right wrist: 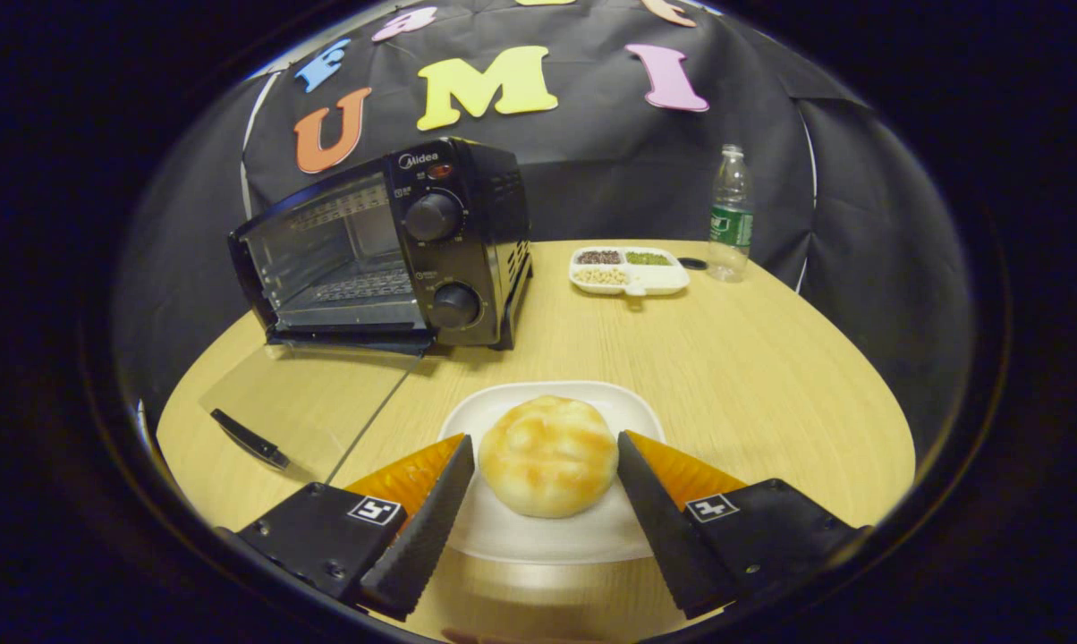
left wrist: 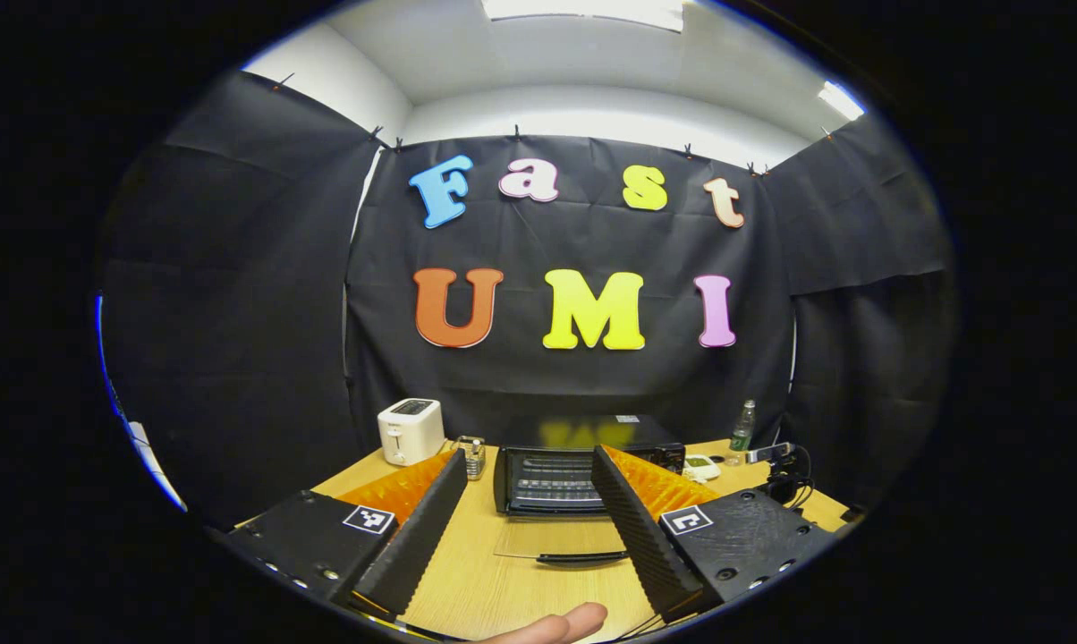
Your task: Open the electric oven with the left hand, put the food in, and close the electric oven.
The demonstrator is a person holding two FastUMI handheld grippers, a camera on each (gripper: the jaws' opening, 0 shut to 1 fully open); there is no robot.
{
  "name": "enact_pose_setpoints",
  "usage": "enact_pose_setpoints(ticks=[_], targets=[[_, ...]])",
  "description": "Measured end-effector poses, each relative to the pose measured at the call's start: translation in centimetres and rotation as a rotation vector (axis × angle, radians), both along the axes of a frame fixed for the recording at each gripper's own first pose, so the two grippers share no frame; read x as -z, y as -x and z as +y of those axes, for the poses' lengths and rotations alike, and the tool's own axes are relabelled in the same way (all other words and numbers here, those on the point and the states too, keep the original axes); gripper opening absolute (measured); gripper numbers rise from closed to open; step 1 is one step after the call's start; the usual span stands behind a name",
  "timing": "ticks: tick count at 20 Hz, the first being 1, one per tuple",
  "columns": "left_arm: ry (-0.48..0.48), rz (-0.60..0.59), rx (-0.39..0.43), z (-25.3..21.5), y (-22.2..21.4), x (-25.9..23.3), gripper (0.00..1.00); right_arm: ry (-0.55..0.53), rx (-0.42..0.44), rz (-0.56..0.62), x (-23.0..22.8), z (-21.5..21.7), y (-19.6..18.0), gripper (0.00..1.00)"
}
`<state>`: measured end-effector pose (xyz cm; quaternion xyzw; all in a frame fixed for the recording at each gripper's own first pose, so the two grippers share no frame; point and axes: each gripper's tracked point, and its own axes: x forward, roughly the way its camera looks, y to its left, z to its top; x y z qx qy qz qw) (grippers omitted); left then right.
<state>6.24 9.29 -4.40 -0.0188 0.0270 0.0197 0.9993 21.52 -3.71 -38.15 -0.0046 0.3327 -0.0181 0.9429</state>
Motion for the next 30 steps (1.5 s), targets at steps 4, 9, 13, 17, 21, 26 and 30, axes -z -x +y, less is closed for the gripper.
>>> enact_pose_setpoints(ticks=[4,9,13,17,21,26,30], targets=[[0.036,0.025,0.024,0.3,-0.2,1.0,0.93,-0.021,0.015,0.008,0.3,-0.1,0.2,0.94],[0.036,0.055,0.04,1.0,-1.1,2.1,0.93,-0.035,0.041,-0.031,-1.3,-0.1,1.1,0.87],[0.003,0.06,0.034,1.8,-1.3,2.3,0.93,-0.102,0.016,-0.09,-4.4,3.0,1.7,0.87],[0.001,0.036,0.03,2.6,-1.2,1.9,0.93,-0.218,-0.023,-0.161,-7.0,8.9,0.9,0.86],[0.002,0.029,-0.001,4.3,-1.0,1.6,0.93,-0.307,-0.048,-0.192,-8.3,14.3,-1.2,0.85],[-0.018,0.023,-0.049,6.3,-0.9,1.3,0.92,-0.439,-0.014,-0.262,-9.3,18.6,-5.2,0.85],[-0.015,0.032,-0.053,7.3,-1.3,1.7,0.93,-0.538,0.052,-0.281,-8.5,20.7,-8.6,0.84]])
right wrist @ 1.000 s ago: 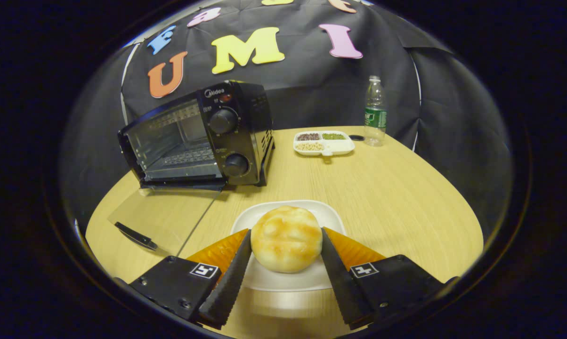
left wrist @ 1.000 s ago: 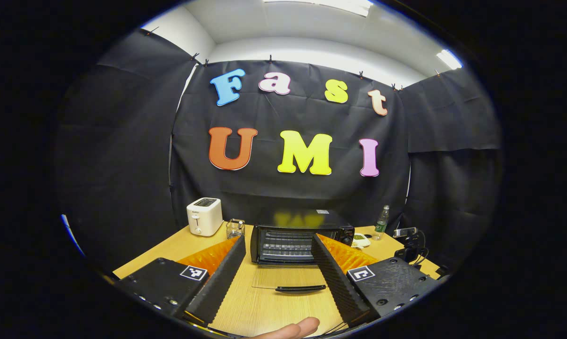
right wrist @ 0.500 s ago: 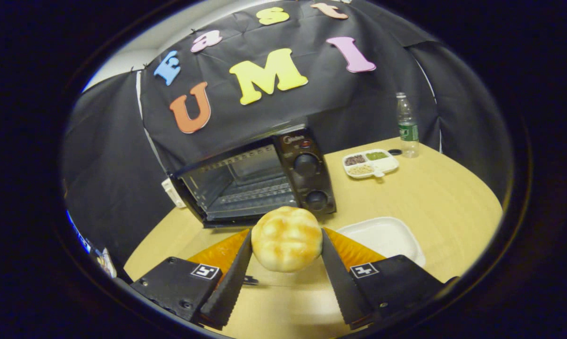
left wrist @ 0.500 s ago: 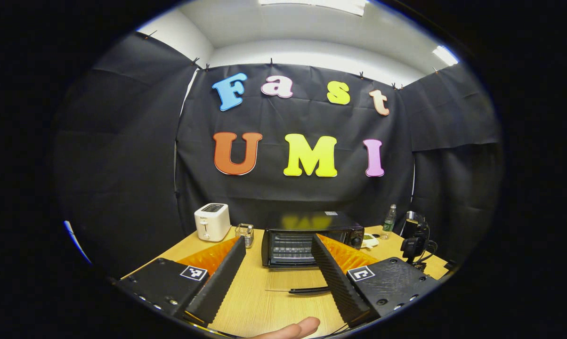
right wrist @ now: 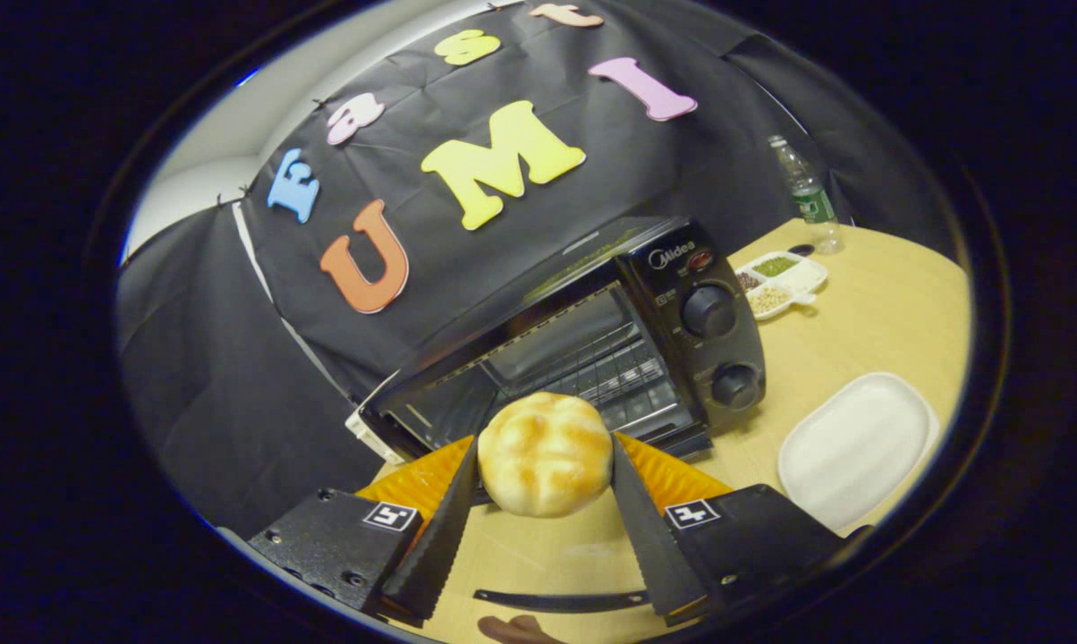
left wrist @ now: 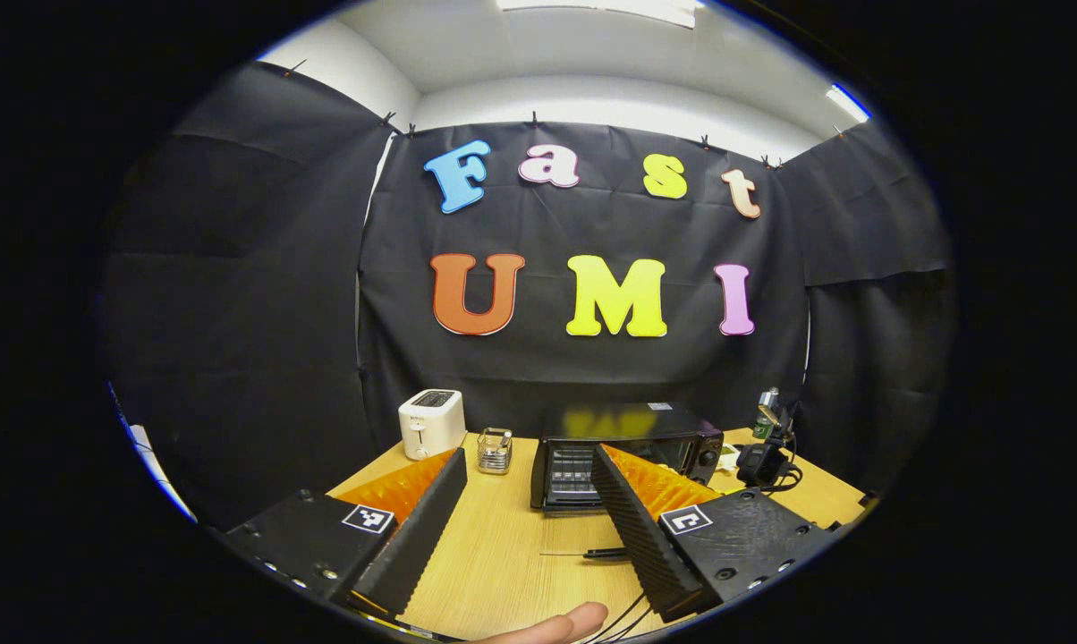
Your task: Open the electric oven with the left hand, put the food in, and close the electric oven.
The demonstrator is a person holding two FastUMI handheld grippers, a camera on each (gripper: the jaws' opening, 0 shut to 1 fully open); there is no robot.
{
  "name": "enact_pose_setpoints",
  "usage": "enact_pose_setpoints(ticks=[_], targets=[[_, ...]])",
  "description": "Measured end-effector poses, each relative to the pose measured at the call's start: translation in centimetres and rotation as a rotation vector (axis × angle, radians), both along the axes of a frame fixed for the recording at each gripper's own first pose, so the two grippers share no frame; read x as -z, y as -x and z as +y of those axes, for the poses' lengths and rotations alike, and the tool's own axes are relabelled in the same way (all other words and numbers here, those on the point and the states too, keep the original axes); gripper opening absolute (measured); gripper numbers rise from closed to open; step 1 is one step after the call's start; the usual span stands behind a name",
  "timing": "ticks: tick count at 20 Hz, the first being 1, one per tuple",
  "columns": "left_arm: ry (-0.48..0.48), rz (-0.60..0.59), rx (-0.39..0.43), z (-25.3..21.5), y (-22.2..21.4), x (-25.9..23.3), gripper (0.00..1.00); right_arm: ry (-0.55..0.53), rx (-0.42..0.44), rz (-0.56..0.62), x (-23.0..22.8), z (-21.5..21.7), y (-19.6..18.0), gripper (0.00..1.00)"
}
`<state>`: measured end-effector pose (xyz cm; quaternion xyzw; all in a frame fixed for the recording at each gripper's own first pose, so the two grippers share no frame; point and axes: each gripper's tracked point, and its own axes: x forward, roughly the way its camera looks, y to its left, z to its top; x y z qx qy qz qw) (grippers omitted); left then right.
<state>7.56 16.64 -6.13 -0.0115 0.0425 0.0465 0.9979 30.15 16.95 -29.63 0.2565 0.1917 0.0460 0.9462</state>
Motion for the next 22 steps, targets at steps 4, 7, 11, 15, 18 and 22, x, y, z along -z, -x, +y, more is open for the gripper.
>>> enact_pose_setpoints(ticks=[4,7,11,15,18,22], targets=[[0.001,0.026,-0.006,1.1,-0.5,1.1,0.93,0.018,0.063,-0.027,0.5,0.4,-3.7,0.84],[0.0,0.029,-0.003,1.8,-0.9,1.5,0.93,0.048,0.069,-0.031,1.2,1.1,-6.3,0.84],[0.016,0.041,0.024,1.9,-1.4,2.3,0.93,0.147,0.121,-0.064,1.2,0.4,-10.3,0.84],[0.045,0.075,0.043,1.7,-1.7,3.3,0.93,0.222,0.128,-0.087,2.0,0.8,-12.5,0.86],[0.028,0.079,0.047,1.9,-1.3,3.3,0.93,0.261,0.131,-0.097,2.7,0.8,-13.6,0.87],[0.022,0.087,0.053,1.7,-1.0,3.5,0.93,0.278,0.13,-0.143,2.7,0.6,-14.8,0.87]])
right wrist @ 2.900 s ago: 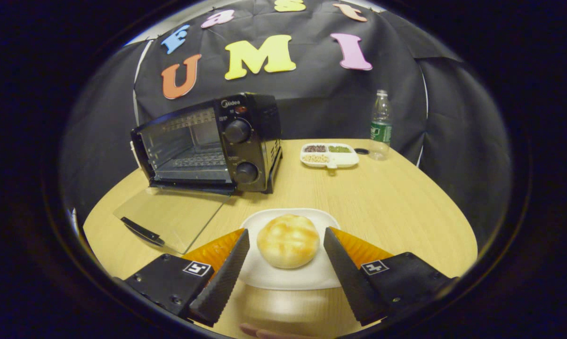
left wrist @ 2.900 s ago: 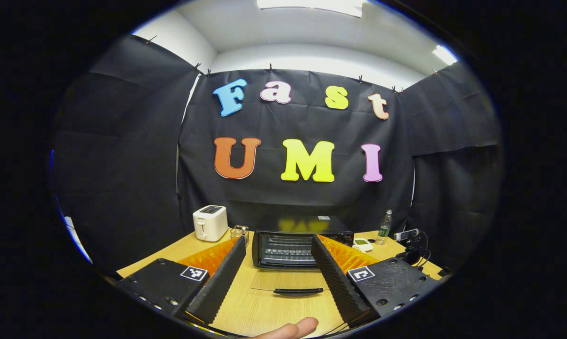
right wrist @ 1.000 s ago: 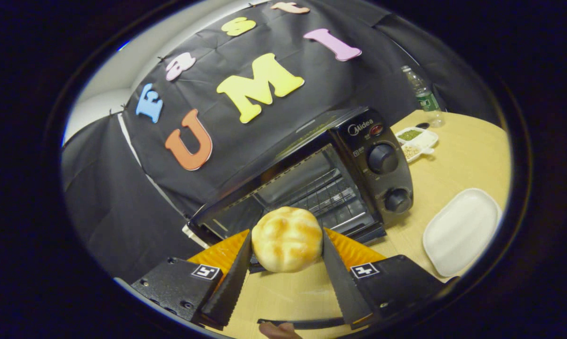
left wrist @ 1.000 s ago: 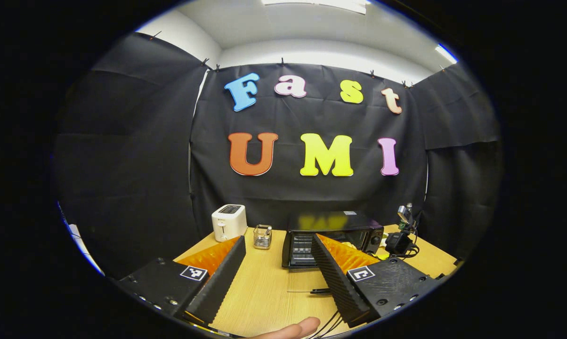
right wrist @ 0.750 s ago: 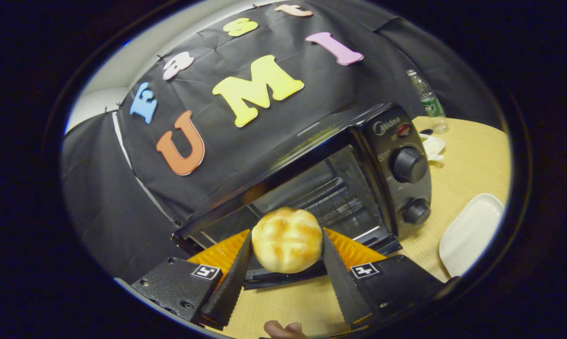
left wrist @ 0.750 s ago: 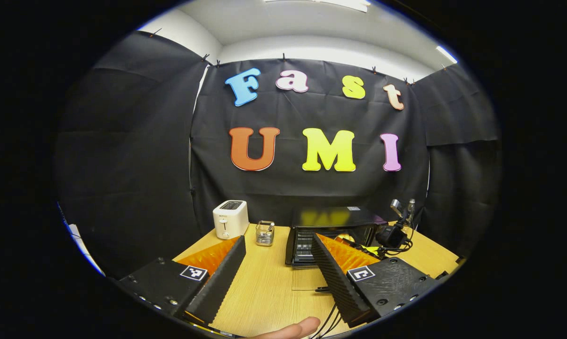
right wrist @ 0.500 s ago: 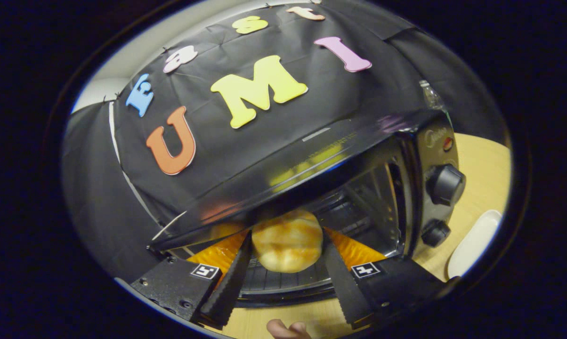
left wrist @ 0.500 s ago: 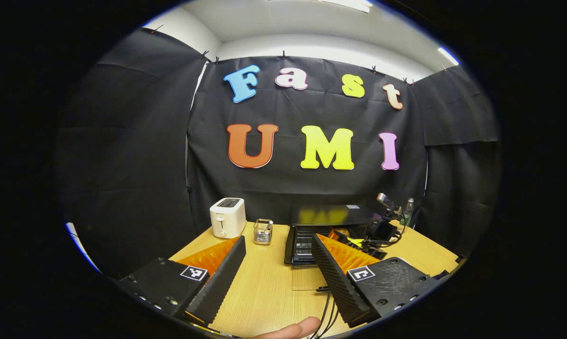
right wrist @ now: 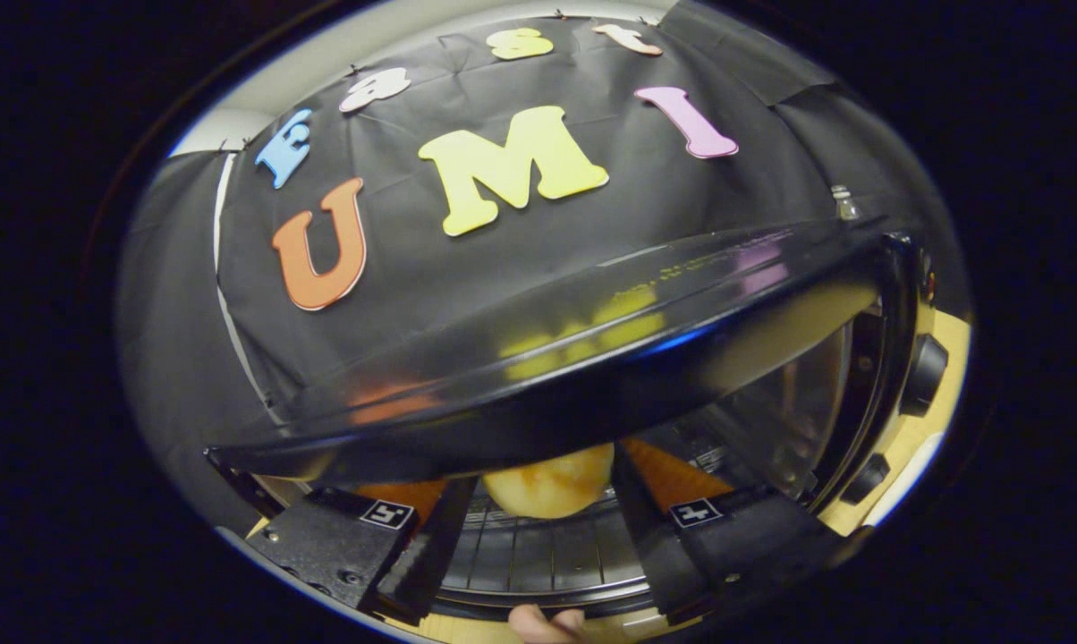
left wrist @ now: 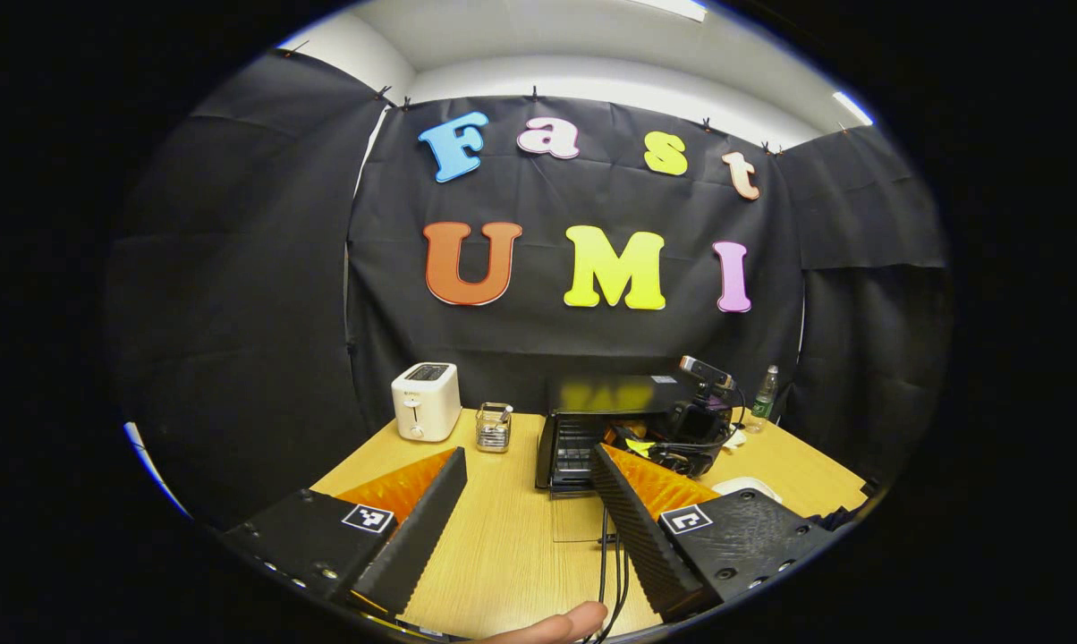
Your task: Open the electric oven with the left hand, put the food in, and close the electric oven.
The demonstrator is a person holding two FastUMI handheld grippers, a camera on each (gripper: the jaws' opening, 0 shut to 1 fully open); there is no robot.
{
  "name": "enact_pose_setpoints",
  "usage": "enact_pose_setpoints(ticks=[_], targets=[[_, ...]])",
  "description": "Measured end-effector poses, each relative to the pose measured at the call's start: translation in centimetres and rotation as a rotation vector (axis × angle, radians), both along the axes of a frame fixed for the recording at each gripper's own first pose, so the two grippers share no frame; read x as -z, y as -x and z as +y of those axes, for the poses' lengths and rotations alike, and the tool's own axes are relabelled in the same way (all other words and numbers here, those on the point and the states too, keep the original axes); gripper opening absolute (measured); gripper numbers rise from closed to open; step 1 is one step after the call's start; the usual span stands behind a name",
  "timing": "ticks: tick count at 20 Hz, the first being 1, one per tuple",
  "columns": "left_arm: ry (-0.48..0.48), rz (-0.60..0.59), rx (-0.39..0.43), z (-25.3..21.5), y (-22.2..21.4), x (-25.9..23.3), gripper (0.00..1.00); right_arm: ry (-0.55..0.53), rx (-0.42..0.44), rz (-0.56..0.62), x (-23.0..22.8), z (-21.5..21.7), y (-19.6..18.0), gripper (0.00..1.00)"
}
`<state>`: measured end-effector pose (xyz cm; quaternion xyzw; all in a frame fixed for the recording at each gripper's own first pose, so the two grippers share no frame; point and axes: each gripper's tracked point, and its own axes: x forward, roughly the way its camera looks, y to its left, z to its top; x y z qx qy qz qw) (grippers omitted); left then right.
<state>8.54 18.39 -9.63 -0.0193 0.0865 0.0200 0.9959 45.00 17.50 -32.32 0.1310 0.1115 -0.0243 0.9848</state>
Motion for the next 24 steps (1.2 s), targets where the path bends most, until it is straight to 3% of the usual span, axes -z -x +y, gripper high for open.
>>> enact_pose_setpoints(ticks=[5,9,14,18,24], targets=[[-0.008,0.007,0.02,-0.7,0.2,0.0,0.93,0.033,-0.013,0.001,0.0,0.1,-0.1,0.87],[-0.014,0.021,0.025,-1.3,0.0,0.7,0.93,0.038,-0.051,0.075,0.9,0.9,1.1,0.96],[-0.029,0.034,0.028,-2.7,0.3,1.9,0.93,-0.037,-0.06,0.061,-1.2,0.0,5.8,0.96],[-0.011,0.056,0.009,-3.8,1.2,3.9,0.93,-0.072,-0.118,0.042,-4.2,0.1,10.7,0.96],[-0.006,0.084,0.001,-5.9,1.8,5.0,0.93,-0.001,-0.138,-0.071,-11.1,-2.7,17.9,0.96]])
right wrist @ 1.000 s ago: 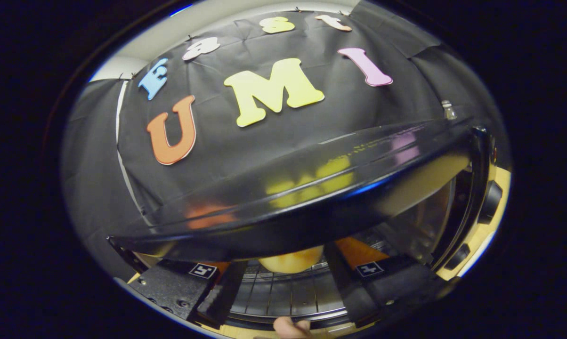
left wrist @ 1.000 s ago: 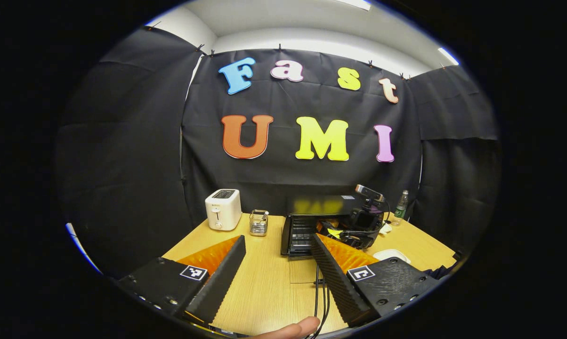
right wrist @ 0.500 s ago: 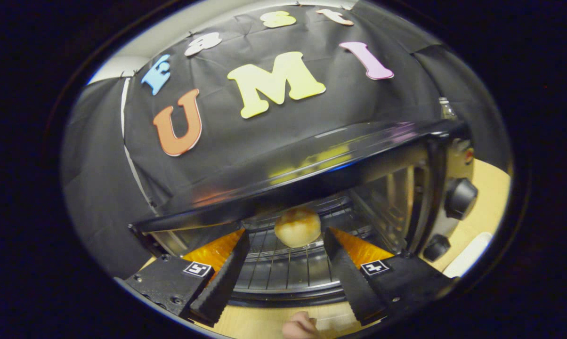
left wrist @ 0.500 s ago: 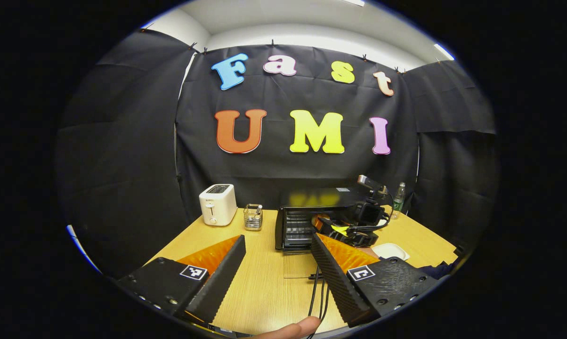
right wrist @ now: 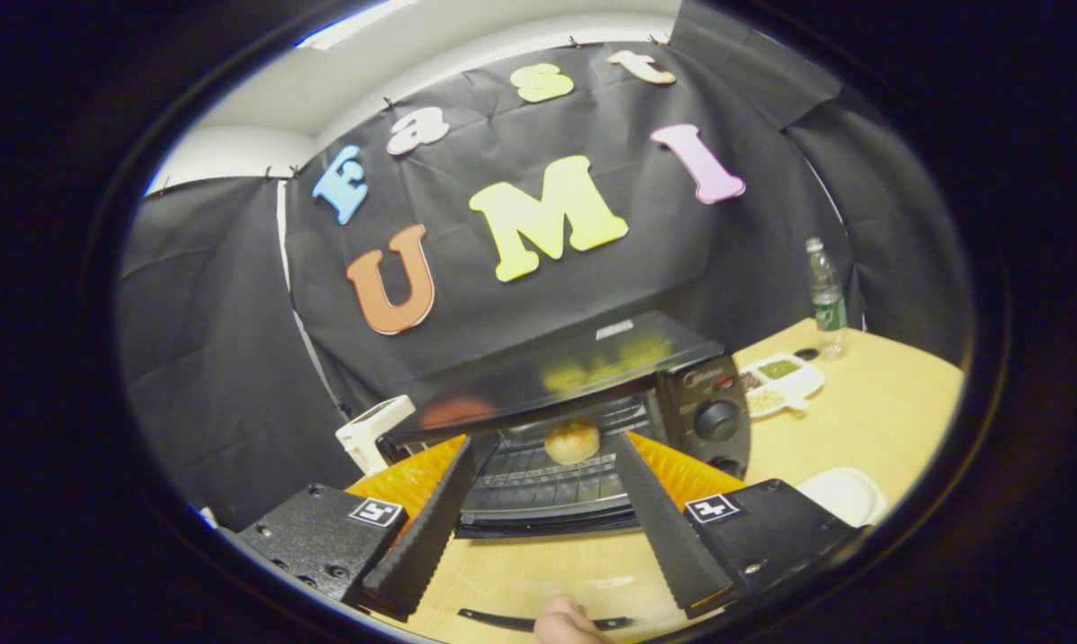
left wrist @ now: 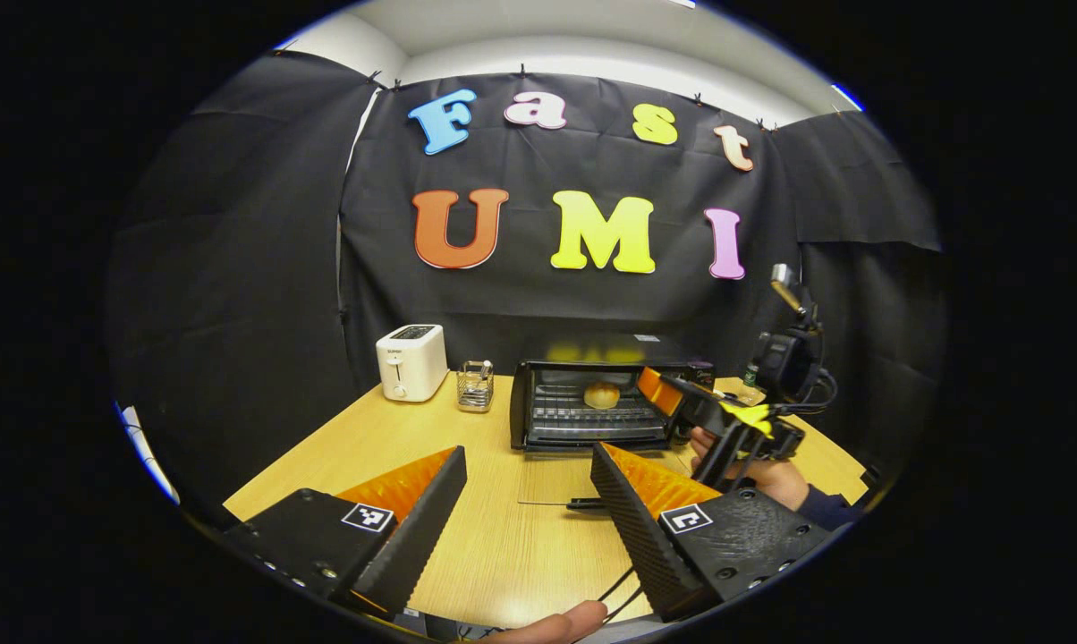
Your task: Open the electric oven with the left hand, put the food in, and close the electric oven.
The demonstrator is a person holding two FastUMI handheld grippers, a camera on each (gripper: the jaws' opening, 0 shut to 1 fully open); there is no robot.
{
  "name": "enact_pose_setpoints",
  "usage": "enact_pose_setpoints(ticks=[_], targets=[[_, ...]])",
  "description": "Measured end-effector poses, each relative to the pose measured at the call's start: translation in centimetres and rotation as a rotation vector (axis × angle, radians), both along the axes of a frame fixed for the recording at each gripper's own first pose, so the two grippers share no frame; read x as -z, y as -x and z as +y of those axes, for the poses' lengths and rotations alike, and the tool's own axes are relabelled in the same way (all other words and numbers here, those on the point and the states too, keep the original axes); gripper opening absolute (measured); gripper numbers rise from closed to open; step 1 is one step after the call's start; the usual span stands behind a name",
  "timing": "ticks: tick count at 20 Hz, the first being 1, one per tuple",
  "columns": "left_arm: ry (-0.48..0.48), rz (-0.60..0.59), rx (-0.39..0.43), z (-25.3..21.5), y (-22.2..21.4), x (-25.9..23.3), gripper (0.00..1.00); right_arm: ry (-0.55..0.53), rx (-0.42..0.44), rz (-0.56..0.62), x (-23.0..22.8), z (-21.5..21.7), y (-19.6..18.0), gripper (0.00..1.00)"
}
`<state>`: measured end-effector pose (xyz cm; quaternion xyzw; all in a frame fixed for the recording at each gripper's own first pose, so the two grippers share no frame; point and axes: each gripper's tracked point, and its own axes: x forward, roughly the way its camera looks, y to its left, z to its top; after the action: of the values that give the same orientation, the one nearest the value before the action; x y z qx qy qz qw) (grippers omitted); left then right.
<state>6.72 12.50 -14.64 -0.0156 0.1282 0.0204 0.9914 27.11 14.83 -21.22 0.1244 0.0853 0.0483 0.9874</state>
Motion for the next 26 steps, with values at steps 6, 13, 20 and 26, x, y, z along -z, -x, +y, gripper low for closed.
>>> enact_pose_setpoints(ticks=[6,13,20,26], targets=[[-0.008,0.082,0.056,-3.7,-2.0,3.4,0.93,0.017,-0.04,-0.01,-6.3,-3.7,7.3,0.96],[0.031,0.23,0.104,-7.6,-3.9,9.3,0.93,0.137,0.012,-0.109,-14.1,-9.3,13.9,0.95],[0.084,0.409,0.119,-9.9,-5.5,16.4,0.93,0.237,0.113,-0.131,-16.8,-14.3,20.6,0.95],[0.033,0.491,0.123,-11.7,-6.4,20.2,0.93,0.248,0.114,-0.111,-15.7,-16.5,23.2,0.96]])
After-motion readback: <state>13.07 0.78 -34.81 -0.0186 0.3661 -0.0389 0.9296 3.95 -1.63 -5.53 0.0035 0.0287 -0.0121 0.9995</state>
